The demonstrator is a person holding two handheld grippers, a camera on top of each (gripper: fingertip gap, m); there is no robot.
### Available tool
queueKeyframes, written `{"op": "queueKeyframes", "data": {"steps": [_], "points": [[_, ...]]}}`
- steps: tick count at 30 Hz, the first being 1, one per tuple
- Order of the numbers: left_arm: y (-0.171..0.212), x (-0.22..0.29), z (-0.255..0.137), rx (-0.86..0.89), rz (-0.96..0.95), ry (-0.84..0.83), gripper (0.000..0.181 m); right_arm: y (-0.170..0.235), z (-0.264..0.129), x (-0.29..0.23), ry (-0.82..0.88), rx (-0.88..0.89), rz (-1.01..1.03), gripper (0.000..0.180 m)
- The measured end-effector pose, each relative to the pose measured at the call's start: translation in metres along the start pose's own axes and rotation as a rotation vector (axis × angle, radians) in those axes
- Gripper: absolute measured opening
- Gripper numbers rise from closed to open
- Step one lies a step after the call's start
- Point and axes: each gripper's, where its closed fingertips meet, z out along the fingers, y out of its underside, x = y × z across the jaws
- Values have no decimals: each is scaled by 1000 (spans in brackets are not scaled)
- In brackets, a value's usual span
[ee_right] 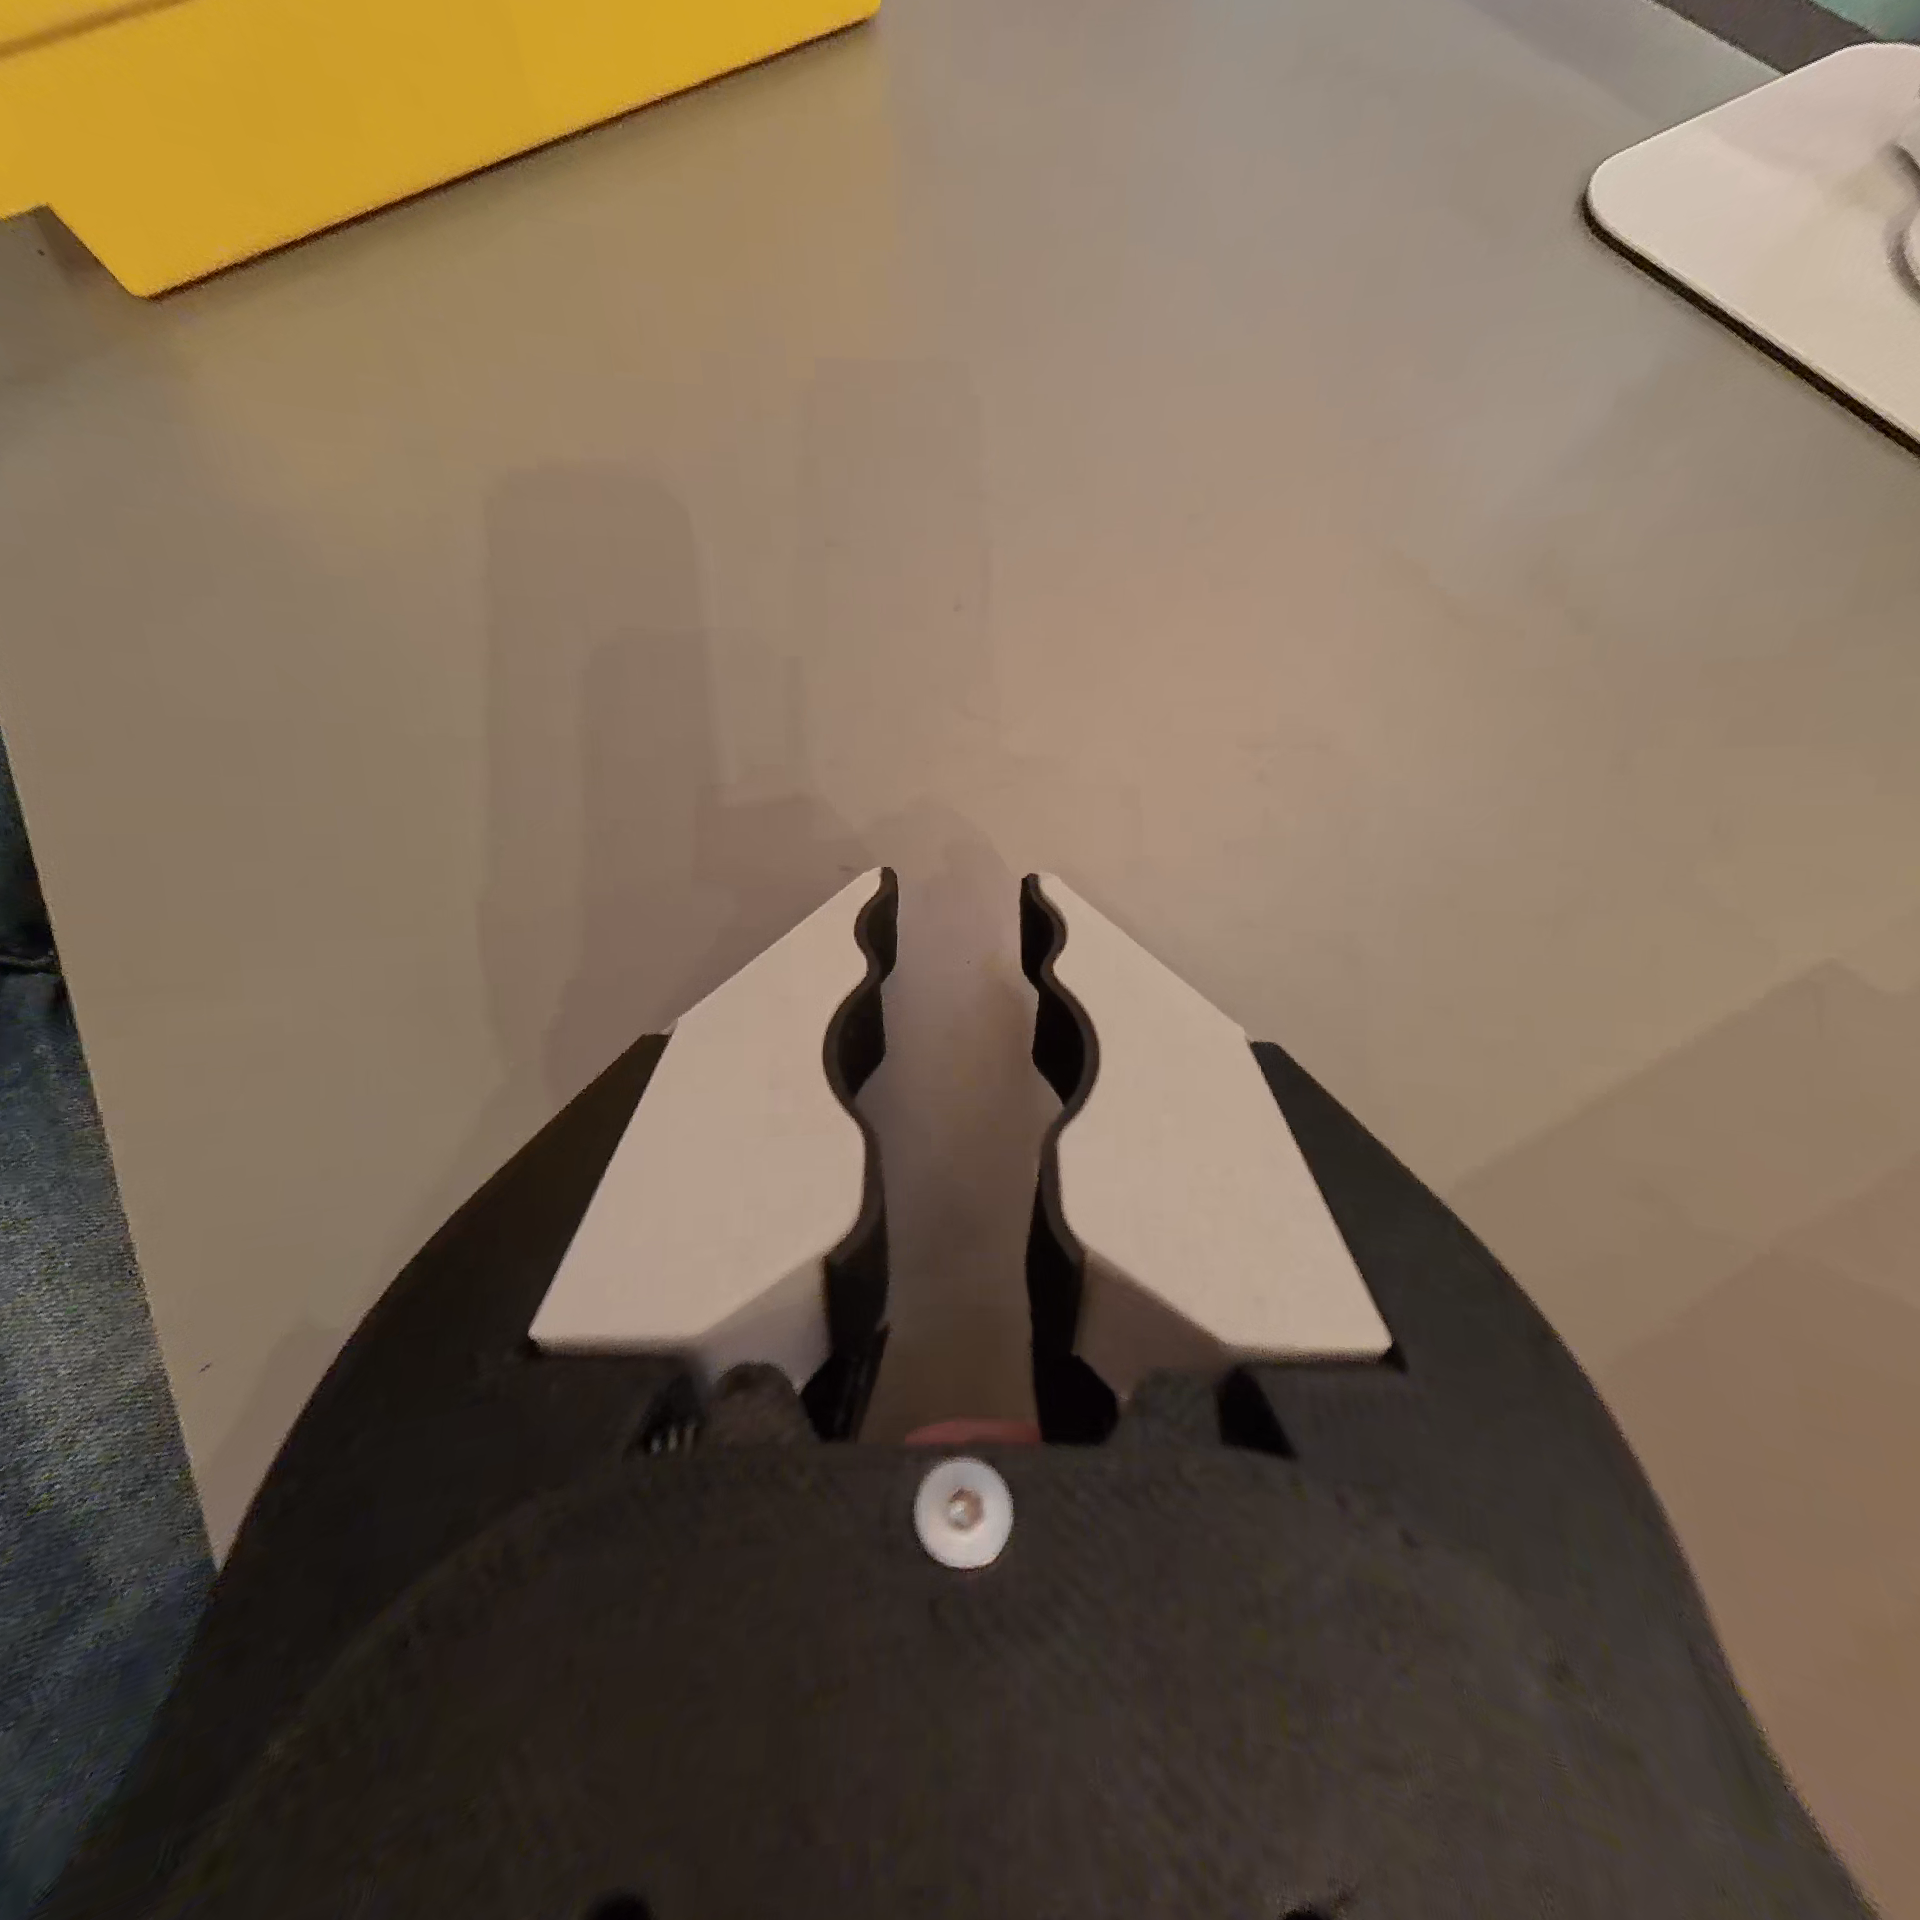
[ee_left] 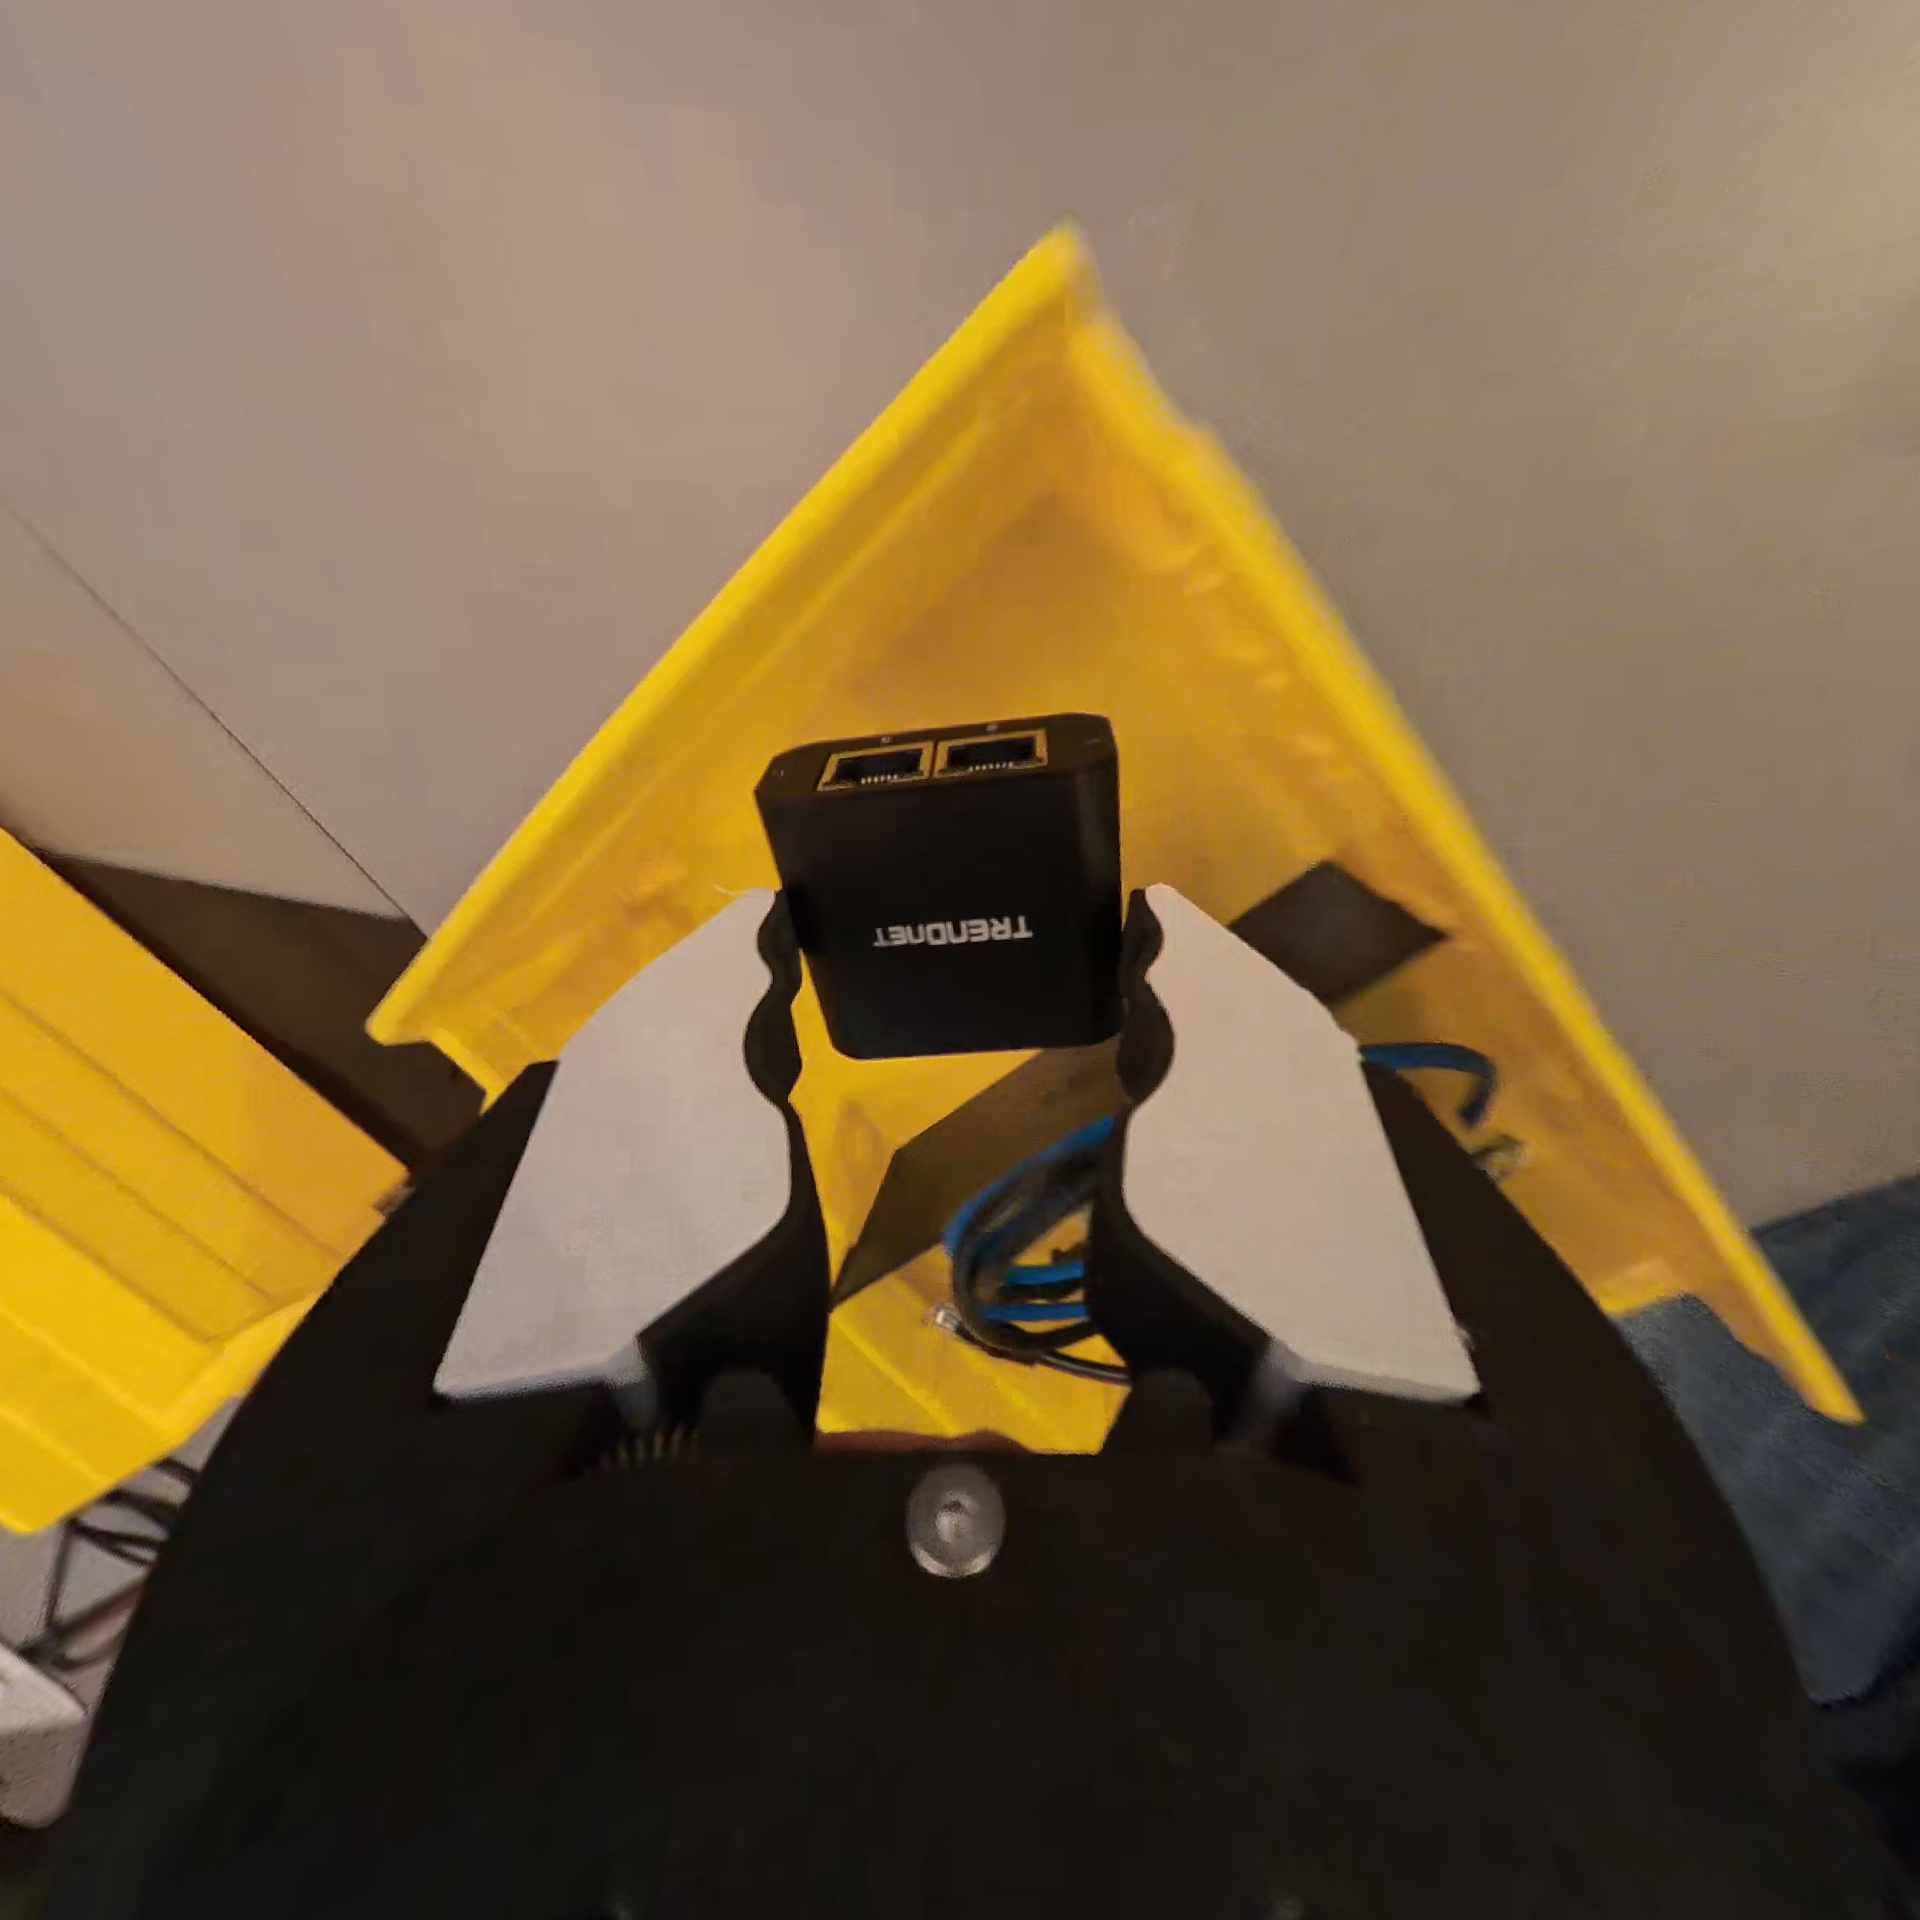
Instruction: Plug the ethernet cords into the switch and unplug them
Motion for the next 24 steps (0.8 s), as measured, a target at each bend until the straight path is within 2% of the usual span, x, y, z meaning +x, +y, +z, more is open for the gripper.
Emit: {"op": "queueKeyframes", "data": {"steps": [3,6,10,12,13,19,24], "points": [[-41,50,-47,93,169,-30,59,0,-7,-2,12,25,15,25],[-84,131,-60,128,381,-8,59,3,-14,-5,28,37,12,25],[-119,230,-19,41,616,21,60,5,-24,-8,59,63,-4,20],[-130,263,14,10,641,57,59,6,-29,-11,58,77,-4,2],[-135,274,31,3,636,69,59,7,-31,-10,67,81,4,1],[-146,303,100,-22,559,97,60,8,-36,-15,51,94,-1,3],[-155,311,101,40,516,140,60,11,-31,-17,49,61,-23,5]]}}
